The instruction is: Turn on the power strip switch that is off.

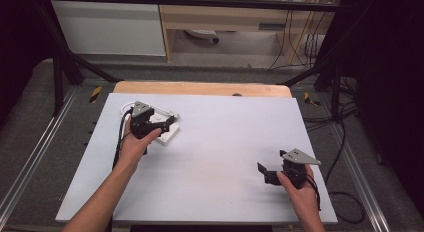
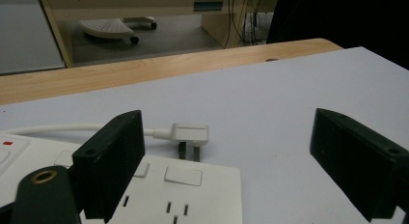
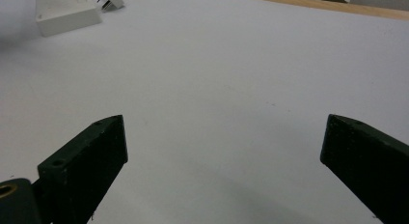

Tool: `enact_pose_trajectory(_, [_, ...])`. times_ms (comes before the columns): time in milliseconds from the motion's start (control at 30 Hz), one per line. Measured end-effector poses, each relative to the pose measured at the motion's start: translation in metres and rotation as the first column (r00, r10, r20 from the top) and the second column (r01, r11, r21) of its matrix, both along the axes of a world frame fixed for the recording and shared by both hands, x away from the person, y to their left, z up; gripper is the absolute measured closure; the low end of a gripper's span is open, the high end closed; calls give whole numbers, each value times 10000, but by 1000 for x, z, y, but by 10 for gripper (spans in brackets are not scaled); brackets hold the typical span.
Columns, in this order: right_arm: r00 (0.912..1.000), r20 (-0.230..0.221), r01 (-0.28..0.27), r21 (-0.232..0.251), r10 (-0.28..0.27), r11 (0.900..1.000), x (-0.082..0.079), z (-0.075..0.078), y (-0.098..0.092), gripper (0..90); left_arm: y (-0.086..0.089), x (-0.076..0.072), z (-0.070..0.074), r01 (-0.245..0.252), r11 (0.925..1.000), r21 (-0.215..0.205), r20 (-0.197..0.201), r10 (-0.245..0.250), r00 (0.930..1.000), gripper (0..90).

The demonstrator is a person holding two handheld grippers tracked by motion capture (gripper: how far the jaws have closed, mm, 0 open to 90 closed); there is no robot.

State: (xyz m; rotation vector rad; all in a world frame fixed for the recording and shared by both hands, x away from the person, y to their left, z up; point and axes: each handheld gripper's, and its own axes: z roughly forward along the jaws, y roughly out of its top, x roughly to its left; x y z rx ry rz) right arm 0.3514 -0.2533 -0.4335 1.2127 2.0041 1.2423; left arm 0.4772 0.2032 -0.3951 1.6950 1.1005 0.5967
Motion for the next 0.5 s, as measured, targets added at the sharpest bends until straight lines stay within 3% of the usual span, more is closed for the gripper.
enact_pose_trajectory(367, [10000, 9, 12, -4, -12, 10000, 0, 0, 0, 30, -3, 6, -3, -8, 10000, 58, -76, 9, 10000, 131])
enact_pose_trajectory(500, [10000, 10, 24, 2, -24, 10000, 0, 0, -1, 31, -5, 7, -4, 69, 9997, 250, -5, -69, 10000, 182])
